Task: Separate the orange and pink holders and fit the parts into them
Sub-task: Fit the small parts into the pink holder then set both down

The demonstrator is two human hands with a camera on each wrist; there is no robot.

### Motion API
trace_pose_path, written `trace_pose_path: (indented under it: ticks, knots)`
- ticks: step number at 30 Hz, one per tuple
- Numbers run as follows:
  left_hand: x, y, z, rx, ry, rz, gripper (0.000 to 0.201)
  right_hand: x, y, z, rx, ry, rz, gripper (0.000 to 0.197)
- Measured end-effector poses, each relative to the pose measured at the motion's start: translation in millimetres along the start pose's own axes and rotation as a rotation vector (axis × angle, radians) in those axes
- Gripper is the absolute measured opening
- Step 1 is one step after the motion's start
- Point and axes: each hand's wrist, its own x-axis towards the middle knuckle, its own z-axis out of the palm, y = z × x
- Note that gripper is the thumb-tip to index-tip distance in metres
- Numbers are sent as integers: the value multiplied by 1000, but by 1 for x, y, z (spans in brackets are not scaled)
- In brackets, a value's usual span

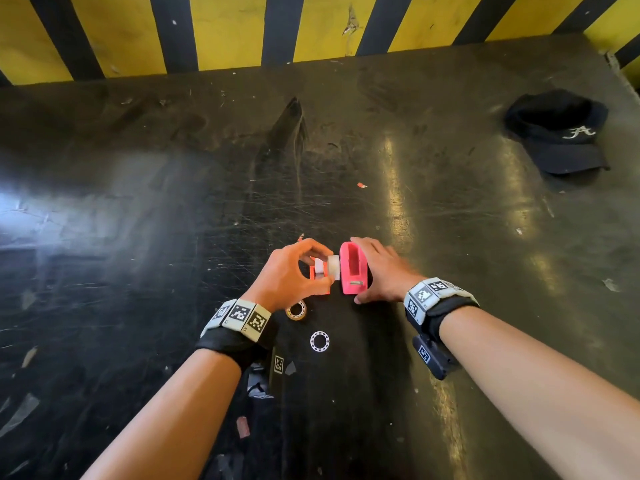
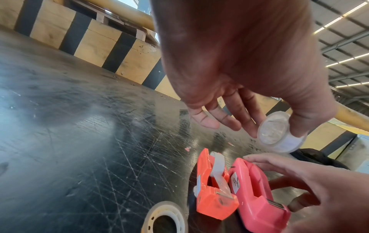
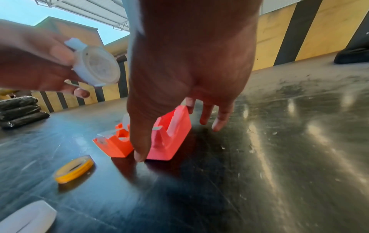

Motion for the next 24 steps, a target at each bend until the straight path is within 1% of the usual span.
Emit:
trace_pose_path:
  ticks: [4, 8, 10, 14, 18, 24]
  knots:
    - [10, -2, 2, 32, -15, -1, 44, 4, 5, 5, 36, 79, -8, 127]
    - [13, -2, 4, 44, -19, 7, 42, -3, 8, 7, 175, 133, -78, 125]
    - [14, 1, 3, 60, -18, 28, 42, -9, 5, 4, 209, 160, -123, 124]
    - [13, 11, 1, 84, 12, 84, 43, -26, -9, -8, 212, 203, -223, 118]
    - [8, 20, -2, 106, 43, 129, 47, -39, -21, -15, 214, 232, -260, 118]
    - [-5, 24, -5, 176, 64, 117, 53, -53, -31, -19, 216, 263, -299, 117]
